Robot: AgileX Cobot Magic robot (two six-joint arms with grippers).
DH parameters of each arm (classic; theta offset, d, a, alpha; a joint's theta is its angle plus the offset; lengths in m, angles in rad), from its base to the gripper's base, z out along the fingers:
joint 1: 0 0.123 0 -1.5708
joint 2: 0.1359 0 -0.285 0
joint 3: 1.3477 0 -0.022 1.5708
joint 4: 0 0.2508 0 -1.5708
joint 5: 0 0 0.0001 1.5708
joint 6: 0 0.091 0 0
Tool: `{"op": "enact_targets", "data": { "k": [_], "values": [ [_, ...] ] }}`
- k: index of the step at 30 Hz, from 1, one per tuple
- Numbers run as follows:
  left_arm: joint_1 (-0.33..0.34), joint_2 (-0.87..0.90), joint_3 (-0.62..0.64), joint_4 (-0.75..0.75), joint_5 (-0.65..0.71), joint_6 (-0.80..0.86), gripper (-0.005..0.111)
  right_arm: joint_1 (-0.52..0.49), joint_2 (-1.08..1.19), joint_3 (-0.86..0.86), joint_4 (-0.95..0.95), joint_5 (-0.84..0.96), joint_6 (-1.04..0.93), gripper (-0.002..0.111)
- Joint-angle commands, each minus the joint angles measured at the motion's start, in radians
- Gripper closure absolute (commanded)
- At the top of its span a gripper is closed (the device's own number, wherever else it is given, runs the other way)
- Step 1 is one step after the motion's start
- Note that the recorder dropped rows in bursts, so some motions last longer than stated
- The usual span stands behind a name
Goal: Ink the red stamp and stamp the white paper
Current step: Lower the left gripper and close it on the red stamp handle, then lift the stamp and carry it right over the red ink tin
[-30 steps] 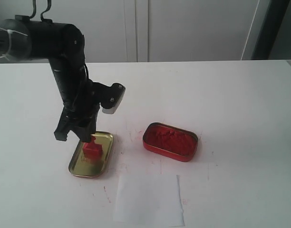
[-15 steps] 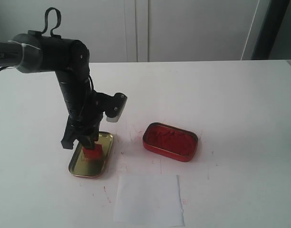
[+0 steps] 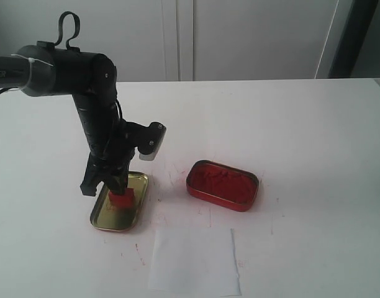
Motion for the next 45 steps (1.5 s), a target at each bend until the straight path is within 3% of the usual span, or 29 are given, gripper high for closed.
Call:
{"op": "enact_targets", "data": {
  "k": [1,9,18,29,36,45],
  "values": [
    [-0.006,-0.006,0.005,-0.012,0.017,-0.005,0.107,-0.002,-0.003,0.005,0.000,-0.010,0.000,0.108],
    [-0.006,-0.056,0.000,-0.008,0.022,-0.007,0.107,-0.002,-0.003,0.005,0.000,-0.010,0.000,0.108],
    [-0.021,-0.116,-0.030,-0.009,0.067,-0.185,0.107,-0.002,-0.003,0.005,0.000,-0.010,0.000,0.108],
    [-0.167,-0.093,-0.206,-0.007,0.136,-0.263,0.107,-0.002,-0.003,0.005,0.000,-0.010,0.000,0.108],
    [-0.202,0.016,-0.377,-0.003,0.250,-0.294,0.107,-0.002,-0.003,0.005,0.000,-0.010,0.000,0.108],
    [-0.239,0.143,-0.546,-0.077,0.247,-0.286,0.107,-0.002,-0.003,0.005,0.000,-0.010,0.000,0.108]
  ]
}}
